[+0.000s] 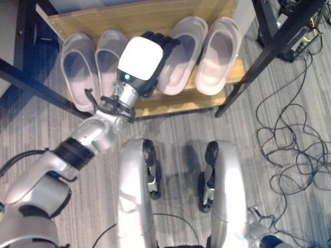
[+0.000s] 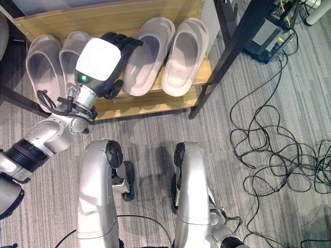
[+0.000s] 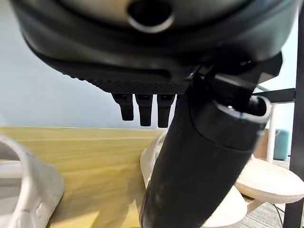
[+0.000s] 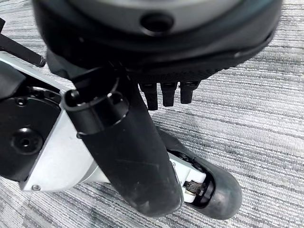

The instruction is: Arrange the slippers neatly on the shoe rack.

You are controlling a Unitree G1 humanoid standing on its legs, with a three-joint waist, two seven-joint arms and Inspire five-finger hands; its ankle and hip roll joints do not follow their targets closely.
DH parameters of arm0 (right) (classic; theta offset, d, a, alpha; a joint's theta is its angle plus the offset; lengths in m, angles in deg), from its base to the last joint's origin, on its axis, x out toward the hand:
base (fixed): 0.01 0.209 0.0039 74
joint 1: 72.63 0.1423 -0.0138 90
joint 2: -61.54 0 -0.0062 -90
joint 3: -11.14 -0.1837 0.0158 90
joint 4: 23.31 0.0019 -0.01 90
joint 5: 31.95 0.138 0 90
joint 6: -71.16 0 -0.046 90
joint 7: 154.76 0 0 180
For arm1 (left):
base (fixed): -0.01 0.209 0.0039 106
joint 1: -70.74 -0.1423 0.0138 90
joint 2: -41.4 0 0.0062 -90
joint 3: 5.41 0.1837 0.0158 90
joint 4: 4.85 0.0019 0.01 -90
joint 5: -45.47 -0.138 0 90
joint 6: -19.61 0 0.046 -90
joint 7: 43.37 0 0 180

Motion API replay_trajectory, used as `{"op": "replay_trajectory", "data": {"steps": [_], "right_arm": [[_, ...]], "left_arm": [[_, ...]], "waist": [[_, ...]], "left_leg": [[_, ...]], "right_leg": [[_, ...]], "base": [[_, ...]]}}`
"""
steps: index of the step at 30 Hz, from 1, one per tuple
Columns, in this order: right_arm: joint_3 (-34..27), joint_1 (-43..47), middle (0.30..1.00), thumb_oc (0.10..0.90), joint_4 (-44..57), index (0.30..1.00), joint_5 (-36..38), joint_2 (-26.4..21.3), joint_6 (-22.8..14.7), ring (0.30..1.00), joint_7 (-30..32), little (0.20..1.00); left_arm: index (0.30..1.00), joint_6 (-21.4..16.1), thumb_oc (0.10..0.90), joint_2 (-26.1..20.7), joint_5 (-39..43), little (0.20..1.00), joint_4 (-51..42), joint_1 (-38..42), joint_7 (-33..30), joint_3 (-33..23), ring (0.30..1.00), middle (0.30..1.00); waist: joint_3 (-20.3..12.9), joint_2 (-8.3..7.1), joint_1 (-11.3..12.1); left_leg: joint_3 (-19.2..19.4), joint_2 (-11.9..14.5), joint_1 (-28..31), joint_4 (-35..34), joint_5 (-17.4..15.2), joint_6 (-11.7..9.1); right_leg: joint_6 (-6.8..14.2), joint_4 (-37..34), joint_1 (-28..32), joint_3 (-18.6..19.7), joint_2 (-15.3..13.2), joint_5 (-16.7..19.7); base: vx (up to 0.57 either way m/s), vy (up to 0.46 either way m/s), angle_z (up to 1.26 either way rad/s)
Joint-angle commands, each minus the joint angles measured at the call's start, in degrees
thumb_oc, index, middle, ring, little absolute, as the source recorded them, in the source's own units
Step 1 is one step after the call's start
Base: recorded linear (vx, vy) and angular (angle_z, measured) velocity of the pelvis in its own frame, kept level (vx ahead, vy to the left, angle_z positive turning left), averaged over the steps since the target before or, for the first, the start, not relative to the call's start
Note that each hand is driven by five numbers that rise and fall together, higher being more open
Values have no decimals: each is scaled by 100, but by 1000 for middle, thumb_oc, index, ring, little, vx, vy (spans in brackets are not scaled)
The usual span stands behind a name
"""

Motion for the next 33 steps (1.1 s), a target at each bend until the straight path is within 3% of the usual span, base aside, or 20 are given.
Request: {"op": "replay_trajectory", "data": {"steps": [1,11,15,24,29,33], "right_arm": [[-69,164,900,800,500,900,-82,-89,-323,900,92,900],[-57,214,900,800,487,900,-53,-46,-280,900,44,900],[-48,273,900,800,482,900,-135,-31,-255,900,93,900],[-37,310,900,800,438,900,-135,-18,-247,900,93,900],[-17,351,900,800,442,900,-134,-30,-239,900,83,900],[-49,369,900,800,419,900,-161,-63,-228,900,90,900]], "left_arm": [[900,-61,800,312,-87,900,-121,1375,-197,86,900,900],[900,-187,800,720,310,900,-263,1352,-17,39,900,900],[900,-471,800,1345,819,900,-806,1059,70,-83,900,900],[900,-631,800,1593,974,900,-1258,899,124,-96,900,900],[900,-570,800,1756,909,900,-1076,980,104,-33,900,900],[900,-398,800,1493,692,900,-809,1167,33,-25,900,900]], "waist": [[-171,99,-76],[-171,115,-74],[-171,126,-87],[-171,152,-75],[-171,142,-83],[-171,161,-64]], "left_leg": [[-918,-416,503,18,-860,36],[-920,-443,503,11,-864,37],[-922,-456,503,5,-868,32],[-910,-460,503,16,-873,28],[-907,-464,503,1,-872,29],[-929,-464,503,31,-876,15]], "right_leg": [[-348,-716,-313,565,-65,755],[-343,-709,-313,558,-61,750],[-332,-696,-313,558,-73,750],[-326,-685,-313,559,-69,736],[-332,-699,-313,556,-75,743],[-334,-674,-313,555,-75,738]], "base": [[0,0,0],[0,0,0],[17,3,1],[1,0,-1],[0,0,0],[0,0,0]]}}
